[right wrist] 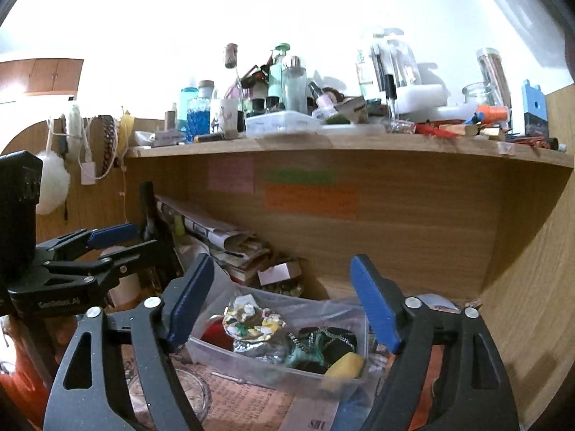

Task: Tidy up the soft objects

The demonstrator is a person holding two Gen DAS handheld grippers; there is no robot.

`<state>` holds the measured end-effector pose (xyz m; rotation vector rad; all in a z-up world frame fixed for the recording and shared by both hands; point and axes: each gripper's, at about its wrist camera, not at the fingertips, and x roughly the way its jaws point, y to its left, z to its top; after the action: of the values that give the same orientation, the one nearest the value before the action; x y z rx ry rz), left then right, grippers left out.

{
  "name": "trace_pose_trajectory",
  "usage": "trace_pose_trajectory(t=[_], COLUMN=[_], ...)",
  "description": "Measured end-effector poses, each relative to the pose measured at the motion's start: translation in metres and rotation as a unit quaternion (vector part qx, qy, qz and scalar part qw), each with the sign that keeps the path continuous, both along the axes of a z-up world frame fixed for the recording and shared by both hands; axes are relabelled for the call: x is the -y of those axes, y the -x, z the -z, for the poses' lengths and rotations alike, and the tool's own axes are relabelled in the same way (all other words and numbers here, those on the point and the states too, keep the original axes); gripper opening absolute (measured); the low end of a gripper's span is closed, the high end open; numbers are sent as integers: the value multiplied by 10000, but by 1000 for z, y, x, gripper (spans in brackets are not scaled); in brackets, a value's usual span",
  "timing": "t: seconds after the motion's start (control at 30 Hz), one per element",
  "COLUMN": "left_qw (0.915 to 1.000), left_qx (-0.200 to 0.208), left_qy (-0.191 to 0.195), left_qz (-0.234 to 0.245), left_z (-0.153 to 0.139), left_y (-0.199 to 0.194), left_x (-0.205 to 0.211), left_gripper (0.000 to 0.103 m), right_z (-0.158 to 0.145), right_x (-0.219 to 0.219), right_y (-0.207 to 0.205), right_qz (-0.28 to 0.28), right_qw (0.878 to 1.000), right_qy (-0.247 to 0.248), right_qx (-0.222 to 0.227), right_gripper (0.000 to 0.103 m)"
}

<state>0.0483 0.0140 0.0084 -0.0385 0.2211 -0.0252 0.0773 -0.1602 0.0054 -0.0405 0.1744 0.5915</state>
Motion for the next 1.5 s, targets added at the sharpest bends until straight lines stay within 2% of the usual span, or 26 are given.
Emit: trace_pose_trajectory(t=[0.13,0.27,1.5], left_qw=[9999,9998,9998], left_qx=[130,157,157], left_qy=[-11,-28,-107], left_qz=[-80,-112,-86], left_z=[-4,-7,-5], left_y=[12,17,19], left_x=[3,5,10], left_gripper=[101,102,103], right_z=[1,1,2], right_x=[1,3,3], right_y=[6,11,15], right_qz=[15,80,151], right_qw=[10000,9999,9997], right_qy=[-60,-142,-201], right_qx=[15,45,44], right_gripper=[86,102,103])
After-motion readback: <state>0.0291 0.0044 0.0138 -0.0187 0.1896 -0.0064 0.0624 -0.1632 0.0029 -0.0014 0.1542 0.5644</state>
